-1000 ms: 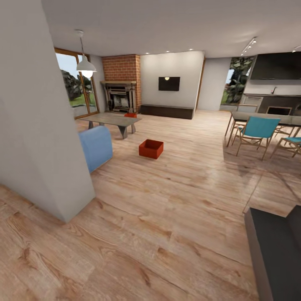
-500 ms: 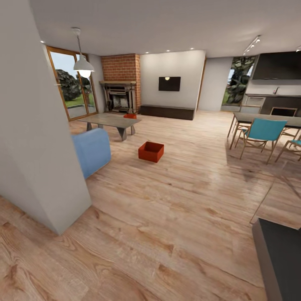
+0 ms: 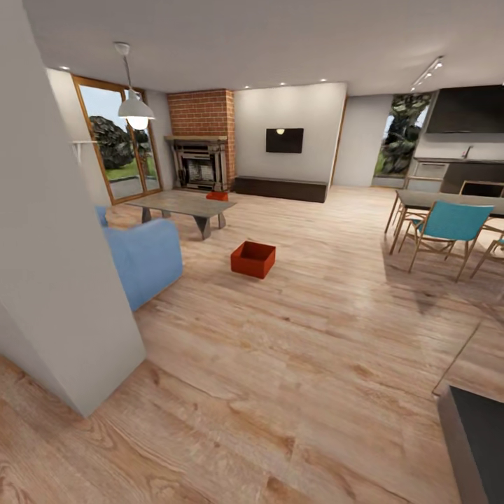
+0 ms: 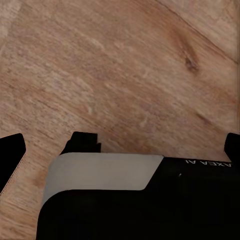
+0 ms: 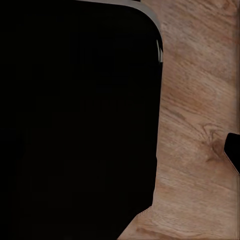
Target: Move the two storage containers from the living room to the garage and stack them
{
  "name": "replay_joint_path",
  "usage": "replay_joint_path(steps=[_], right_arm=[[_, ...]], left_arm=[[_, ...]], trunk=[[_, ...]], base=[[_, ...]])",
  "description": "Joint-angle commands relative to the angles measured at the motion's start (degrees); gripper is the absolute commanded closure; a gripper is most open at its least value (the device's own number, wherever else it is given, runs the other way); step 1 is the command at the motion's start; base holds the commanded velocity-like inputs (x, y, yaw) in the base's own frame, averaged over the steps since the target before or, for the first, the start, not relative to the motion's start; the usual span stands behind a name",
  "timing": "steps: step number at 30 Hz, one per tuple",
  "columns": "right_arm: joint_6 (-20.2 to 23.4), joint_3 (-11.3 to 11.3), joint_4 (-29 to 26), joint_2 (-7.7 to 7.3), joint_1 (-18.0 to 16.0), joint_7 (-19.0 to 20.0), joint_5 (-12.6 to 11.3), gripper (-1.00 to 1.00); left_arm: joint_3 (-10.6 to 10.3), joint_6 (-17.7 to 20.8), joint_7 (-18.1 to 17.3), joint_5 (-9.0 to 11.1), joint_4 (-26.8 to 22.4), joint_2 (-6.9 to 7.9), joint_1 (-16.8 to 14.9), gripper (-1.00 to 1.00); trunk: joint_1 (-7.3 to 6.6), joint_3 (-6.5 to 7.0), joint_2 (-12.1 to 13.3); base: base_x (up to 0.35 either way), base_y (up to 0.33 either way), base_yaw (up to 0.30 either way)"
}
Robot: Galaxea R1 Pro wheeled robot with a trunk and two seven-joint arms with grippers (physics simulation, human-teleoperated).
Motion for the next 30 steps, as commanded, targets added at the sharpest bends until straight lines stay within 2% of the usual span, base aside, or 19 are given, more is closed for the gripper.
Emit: replay_joint_path(steps=[1, 30], right_arm=[[-0.17, 0.03, 0.03, 0.0, -0.02, -0.13, 0.05, -1.0], [-0.18, -0.25, 0.03, -0.06, -0.02, -0.13, -0.28, -1.0]], left_arm=[[0.27, -0.18, 0.09, -0.09, 0.04, -0.03, -0.03, -1.0], [0.22, -0.01, 0.09, -0.18, 0.03, 0.02, -0.03, -1.0]], trunk=[[0.03, -0.05, -0.02], [0.03, -0.05, -0.02]], base=[[0.345, 0.0, 0.0], [0.345, 0.0, -0.009]])
